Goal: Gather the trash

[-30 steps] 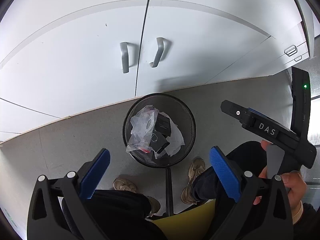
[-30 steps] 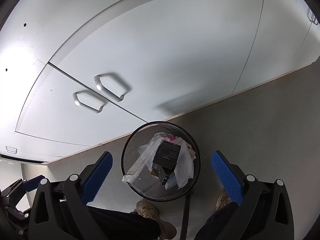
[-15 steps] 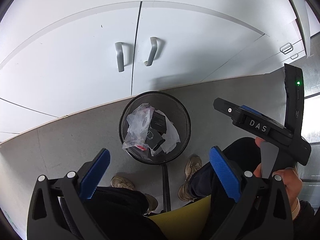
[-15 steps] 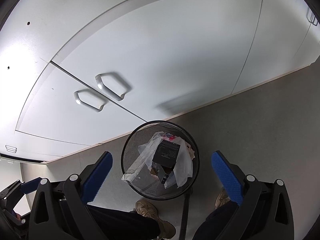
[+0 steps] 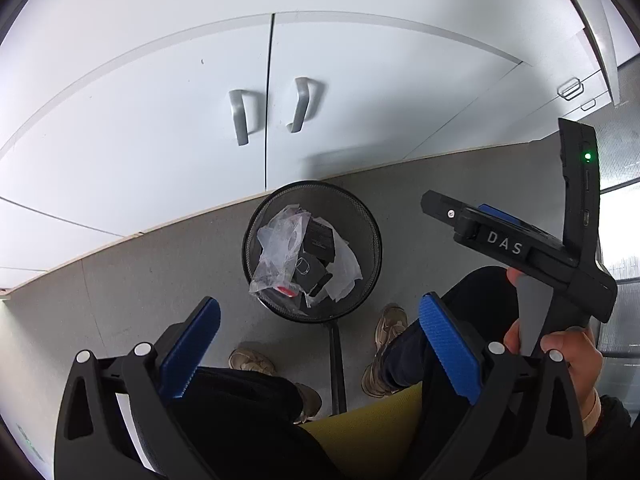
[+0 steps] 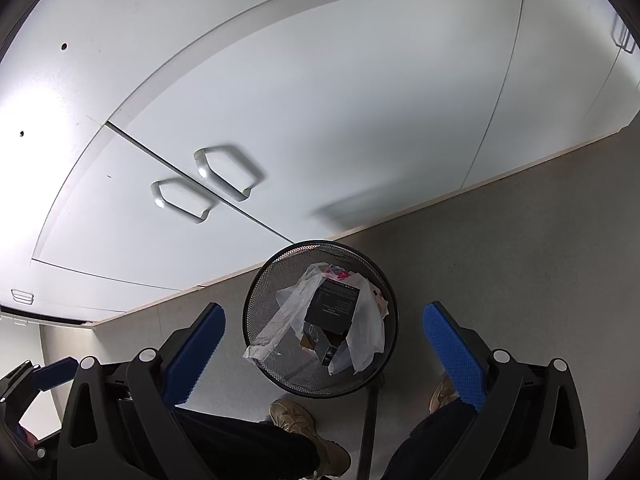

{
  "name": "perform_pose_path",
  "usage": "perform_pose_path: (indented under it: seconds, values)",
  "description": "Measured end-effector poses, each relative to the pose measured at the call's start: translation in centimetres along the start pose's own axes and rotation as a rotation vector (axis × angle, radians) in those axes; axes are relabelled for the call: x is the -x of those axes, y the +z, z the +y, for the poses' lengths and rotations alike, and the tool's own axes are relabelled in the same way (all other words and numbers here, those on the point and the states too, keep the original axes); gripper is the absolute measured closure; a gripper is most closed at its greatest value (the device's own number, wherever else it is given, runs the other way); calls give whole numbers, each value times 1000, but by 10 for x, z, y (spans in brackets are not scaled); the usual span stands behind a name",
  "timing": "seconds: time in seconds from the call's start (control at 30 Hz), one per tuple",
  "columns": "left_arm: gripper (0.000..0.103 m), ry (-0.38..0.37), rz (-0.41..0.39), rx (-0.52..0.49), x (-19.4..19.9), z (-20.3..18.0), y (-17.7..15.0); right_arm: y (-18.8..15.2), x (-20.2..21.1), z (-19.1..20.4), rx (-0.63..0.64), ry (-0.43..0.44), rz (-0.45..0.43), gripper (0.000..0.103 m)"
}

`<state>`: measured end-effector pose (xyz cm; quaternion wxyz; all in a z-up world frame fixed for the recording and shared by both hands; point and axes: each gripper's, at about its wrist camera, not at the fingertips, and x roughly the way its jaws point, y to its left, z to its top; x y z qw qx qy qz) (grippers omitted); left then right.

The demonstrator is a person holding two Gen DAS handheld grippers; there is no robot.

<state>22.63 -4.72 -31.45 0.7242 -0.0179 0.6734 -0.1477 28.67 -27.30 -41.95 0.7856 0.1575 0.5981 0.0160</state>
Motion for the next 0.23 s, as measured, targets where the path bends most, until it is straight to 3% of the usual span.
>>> perform_pose_path:
  seconds: [0.23]
  values:
    - [8, -4, -7, -10, 2, -2, -2, -1, 2, -3, -6, 1, -1, 3]
